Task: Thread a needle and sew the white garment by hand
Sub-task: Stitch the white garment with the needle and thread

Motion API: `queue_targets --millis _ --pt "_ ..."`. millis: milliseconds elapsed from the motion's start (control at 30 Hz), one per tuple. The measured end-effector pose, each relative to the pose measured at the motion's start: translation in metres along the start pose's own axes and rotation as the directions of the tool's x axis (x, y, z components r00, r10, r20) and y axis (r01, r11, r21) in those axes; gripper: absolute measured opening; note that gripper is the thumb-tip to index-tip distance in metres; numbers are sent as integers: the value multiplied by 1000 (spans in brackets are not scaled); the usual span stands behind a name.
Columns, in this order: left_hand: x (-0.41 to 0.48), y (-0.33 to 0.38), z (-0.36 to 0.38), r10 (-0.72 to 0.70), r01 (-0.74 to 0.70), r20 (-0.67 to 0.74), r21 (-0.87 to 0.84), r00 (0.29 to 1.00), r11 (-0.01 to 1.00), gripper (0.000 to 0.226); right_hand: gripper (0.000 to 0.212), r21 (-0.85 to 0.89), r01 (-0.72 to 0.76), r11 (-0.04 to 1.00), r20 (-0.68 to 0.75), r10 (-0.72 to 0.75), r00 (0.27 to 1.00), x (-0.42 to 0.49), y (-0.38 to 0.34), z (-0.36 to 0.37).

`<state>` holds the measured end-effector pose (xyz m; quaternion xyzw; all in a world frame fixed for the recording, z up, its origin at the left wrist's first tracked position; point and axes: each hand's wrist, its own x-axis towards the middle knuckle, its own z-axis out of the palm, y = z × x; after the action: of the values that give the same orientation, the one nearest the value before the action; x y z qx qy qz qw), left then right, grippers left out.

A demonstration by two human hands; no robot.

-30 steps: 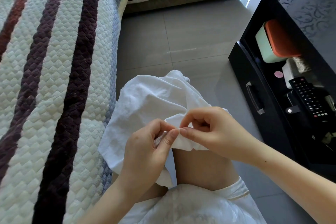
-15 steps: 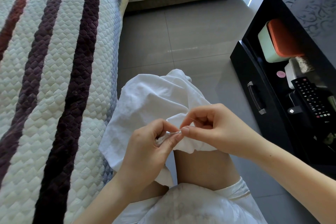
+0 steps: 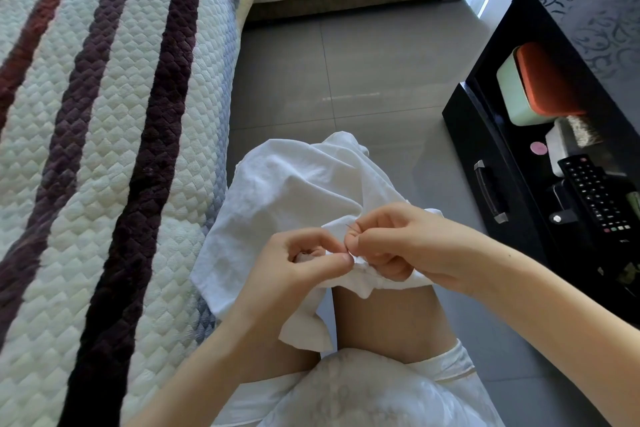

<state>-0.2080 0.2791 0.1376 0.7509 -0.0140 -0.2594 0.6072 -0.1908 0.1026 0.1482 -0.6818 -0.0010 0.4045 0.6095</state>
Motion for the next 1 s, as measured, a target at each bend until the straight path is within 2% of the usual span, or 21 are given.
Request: queue_targets --millis 100,167,233,300,400,467,567,667,767,1000 --pt "2 -2 6 37 -29 -75 113 996 993 26 13 -28 7 1000 -57 -9 998 0 -1 2" --pt "2 -5 9 164 -94 -206 315 965 945 24 16 -57 24 998 -105 -30 994 -1 0 2" --pt "2 -5 11 339 -152 -278 528 899 836 22 21 -86 48 995 -144 -60 988 -3 0 3" --pt "3 -1 11 411 -203 -276 560 869 803 19 18 -101 104 989 -169 -120 978 -5 -1 3" --pt "5 6 9 317 -241 -214 319 924 917 13 10 -37 208 977 -246 -211 946 -10 -1 -1" --pt "6 12 6 150 -137 -164 86 975 987 8 7 30 236 971 -295 -217 931 -11 3 -4" --pt "6 19 -2 1 -5 -30 -139 1000 990 6 9 -33 280 959 -364 -273 891 -8 10 -5" --pt "8 25 -11 -45 64 93 -212 995 975 15 11 -209 339 917 -369 -395 841 -4 13 -2" --pt "11 28 -17 -58 95 165 -225 984 970 20 14 -280 373 885 -365 -457 811 -3 15 1" --pt "13 27 -23 -51 101 200 -251 979 963 16 9 -377 417 827 -259 -526 810 -1 19 5"
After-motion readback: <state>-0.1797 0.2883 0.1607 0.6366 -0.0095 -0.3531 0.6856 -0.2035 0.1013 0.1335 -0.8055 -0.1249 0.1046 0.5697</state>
